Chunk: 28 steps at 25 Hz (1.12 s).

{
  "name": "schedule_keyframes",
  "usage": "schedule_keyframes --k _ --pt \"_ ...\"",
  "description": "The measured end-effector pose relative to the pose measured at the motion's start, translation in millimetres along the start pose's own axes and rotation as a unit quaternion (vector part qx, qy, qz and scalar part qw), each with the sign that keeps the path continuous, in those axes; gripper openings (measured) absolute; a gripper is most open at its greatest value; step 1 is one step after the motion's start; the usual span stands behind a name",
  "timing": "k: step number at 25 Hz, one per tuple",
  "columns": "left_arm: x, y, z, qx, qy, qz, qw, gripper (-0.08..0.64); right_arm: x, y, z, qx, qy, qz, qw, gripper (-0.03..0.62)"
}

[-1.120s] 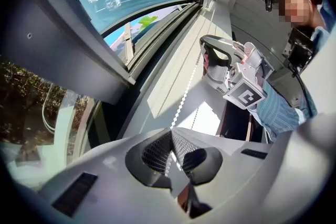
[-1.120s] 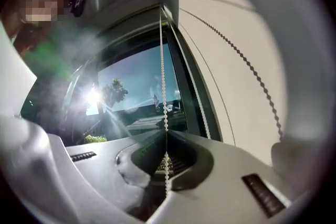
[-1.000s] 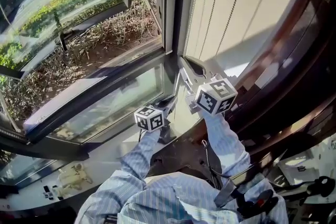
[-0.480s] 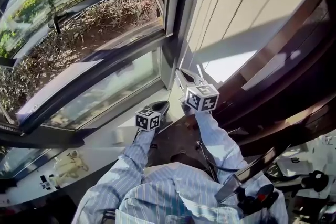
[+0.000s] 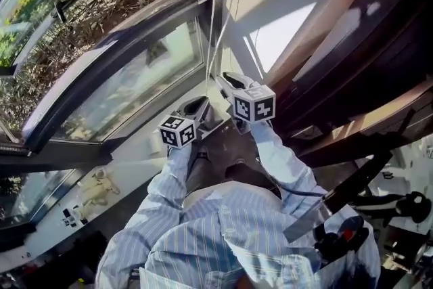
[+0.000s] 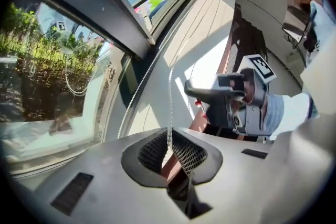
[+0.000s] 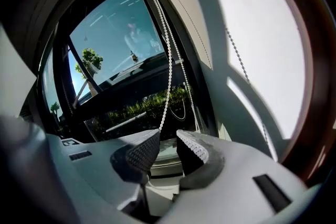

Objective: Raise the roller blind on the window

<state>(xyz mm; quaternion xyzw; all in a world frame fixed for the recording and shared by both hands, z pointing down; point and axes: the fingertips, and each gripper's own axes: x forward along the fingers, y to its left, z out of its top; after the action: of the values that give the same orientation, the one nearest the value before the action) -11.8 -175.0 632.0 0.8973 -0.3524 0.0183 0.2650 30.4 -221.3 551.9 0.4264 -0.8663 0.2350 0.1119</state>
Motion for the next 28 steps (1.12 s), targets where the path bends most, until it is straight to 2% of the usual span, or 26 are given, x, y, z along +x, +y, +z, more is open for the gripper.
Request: schedule_keyframes --k 3,9,16,20,22,23,28 --pt "-19 -18 5 -0.011 -0.035 0.023 0.9991 0.009 -23 7 -20 0.012 0.007 0.008 1.000 0.084" --pt "-64 -54 0 -0.037 -0.105 0.069 0.9914 0.009 -58 30 -58 0.000 0.016 0.032 0.999 0.083" --pt "-123 -74 -18 -0.021 -0.116 0.104 0.9876 0.009 -88 77 -77 0.011 -0.009 0.045 0.999 0.081" --pt "-153 -79 -38 -0.026 -0.102 0.107 0.9886 0.026 -105 114 -86 0.007 -0.017 0.047 0.999 0.081" --pt "-170 -84 -43 -0.021 -0.110 0.113 0.9873 0.115 -113 131 -97 0.002 -0.018 0.039 0.999 0.077" --pt "-179 -89 -44 -0.014 -0.114 0.113 0.9870 0.132 -118 140 -103 0.001 -0.018 0.035 0.999 0.075" --pt "-236 -116 -48 -0.005 -0.124 0.071 0.9897 0.130 -145 198 -133 0.013 -0.032 0.012 0.999 0.071"
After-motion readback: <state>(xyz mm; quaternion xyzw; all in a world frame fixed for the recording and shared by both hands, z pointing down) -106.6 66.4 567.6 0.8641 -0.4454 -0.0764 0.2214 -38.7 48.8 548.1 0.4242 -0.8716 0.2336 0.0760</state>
